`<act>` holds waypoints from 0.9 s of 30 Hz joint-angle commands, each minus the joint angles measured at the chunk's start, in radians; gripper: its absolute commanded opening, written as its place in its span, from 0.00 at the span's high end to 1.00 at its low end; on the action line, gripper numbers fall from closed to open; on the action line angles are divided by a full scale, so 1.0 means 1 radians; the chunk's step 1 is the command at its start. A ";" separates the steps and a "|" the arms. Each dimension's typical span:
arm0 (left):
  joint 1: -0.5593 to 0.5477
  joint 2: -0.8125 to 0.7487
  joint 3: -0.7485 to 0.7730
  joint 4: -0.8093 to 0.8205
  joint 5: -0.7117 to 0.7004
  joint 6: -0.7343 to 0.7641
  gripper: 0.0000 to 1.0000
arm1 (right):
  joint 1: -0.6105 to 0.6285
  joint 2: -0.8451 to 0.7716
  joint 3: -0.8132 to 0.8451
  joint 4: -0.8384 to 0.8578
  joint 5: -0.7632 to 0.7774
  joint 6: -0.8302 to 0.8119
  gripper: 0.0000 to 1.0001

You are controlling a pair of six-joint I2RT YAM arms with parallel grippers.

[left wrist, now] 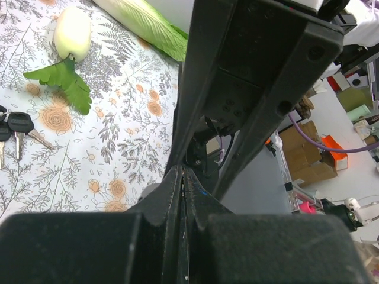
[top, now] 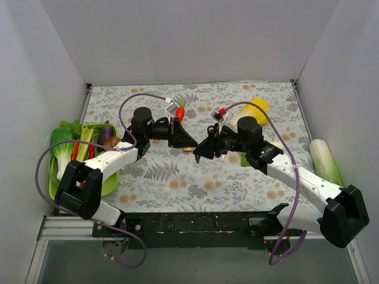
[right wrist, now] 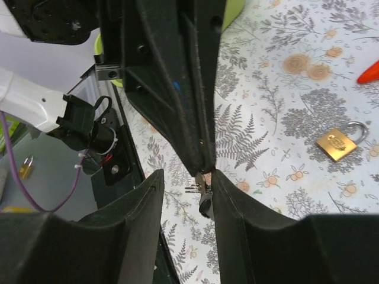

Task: Unlock with the key

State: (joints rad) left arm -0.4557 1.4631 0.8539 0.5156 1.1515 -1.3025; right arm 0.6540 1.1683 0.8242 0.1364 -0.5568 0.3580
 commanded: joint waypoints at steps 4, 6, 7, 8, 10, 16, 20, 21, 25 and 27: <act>-0.009 -0.063 0.037 -0.019 0.001 0.032 1.00 | 0.021 0.022 0.036 0.081 -0.017 0.024 0.66; -0.008 -0.067 0.037 -0.023 -0.001 0.040 1.00 | 0.019 0.025 0.024 0.094 -0.023 0.033 0.67; -0.008 -0.069 0.037 -0.031 -0.004 0.043 1.00 | 0.021 0.024 0.020 0.100 -0.025 0.041 0.69; -0.009 -0.070 0.039 -0.034 -0.004 0.049 1.00 | 0.021 0.024 0.016 0.106 -0.025 0.042 0.69; -0.008 -0.073 0.043 -0.049 -0.003 0.058 1.00 | 0.021 0.024 0.004 0.112 -0.026 0.045 0.72; -0.008 -0.073 0.048 -0.063 0.001 0.072 1.00 | 0.021 0.010 -0.013 0.121 -0.020 0.050 0.85; -0.009 -0.078 0.048 -0.071 0.004 0.083 1.00 | 0.019 0.001 -0.028 0.131 -0.018 0.058 0.95; -0.009 -0.079 0.050 -0.077 0.007 0.089 1.00 | 0.021 -0.004 -0.030 0.134 -0.022 0.061 0.97; -0.008 -0.083 0.057 -0.106 0.025 0.118 1.00 | 0.018 -0.015 -0.051 0.163 -0.049 0.087 0.99; -0.008 -0.076 0.063 -0.103 0.063 0.118 1.00 | 0.015 -0.024 -0.069 0.201 -0.078 0.113 0.99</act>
State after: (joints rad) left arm -0.4603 1.4376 0.8692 0.4229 1.1622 -1.2194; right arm 0.6724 1.1839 0.7822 0.2356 -0.5724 0.4240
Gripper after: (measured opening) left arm 0.017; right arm 0.226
